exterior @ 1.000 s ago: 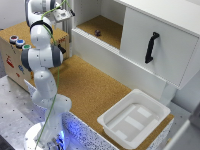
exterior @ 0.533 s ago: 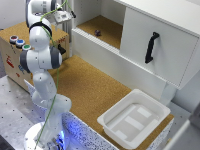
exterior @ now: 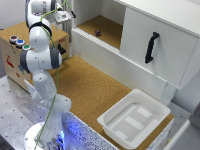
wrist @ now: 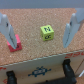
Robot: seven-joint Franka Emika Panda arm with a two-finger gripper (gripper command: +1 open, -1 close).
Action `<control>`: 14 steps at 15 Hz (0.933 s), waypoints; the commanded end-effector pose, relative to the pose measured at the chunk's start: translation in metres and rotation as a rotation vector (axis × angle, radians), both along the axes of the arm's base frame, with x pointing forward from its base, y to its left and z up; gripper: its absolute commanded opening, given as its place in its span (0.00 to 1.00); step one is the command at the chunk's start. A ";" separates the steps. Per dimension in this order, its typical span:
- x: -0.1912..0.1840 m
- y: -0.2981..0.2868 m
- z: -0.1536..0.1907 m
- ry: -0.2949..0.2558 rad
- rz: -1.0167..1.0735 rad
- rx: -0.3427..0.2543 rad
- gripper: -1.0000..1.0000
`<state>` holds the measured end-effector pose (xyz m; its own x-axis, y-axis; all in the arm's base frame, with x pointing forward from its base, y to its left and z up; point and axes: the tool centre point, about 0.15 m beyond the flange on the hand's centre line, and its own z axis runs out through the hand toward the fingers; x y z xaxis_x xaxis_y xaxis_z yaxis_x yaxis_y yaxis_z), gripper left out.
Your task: Place the yellow object on top of the drawer
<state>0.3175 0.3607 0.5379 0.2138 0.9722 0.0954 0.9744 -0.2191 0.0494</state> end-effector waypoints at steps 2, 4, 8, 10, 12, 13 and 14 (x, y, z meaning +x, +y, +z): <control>-0.015 -0.071 -0.042 -0.088 -0.137 -0.151 1.00; -0.009 -0.098 -0.054 -0.076 -0.223 -0.174 1.00; 0.023 -0.150 -0.064 -0.015 -0.487 -0.148 1.00; 0.037 -0.168 -0.064 0.014 -0.634 -0.134 1.00; 0.047 -0.177 -0.064 0.017 -0.800 -0.146 1.00; 0.051 -0.179 -0.066 0.033 -0.867 -0.144 1.00; 0.055 -0.182 -0.067 0.044 -0.936 -0.135 1.00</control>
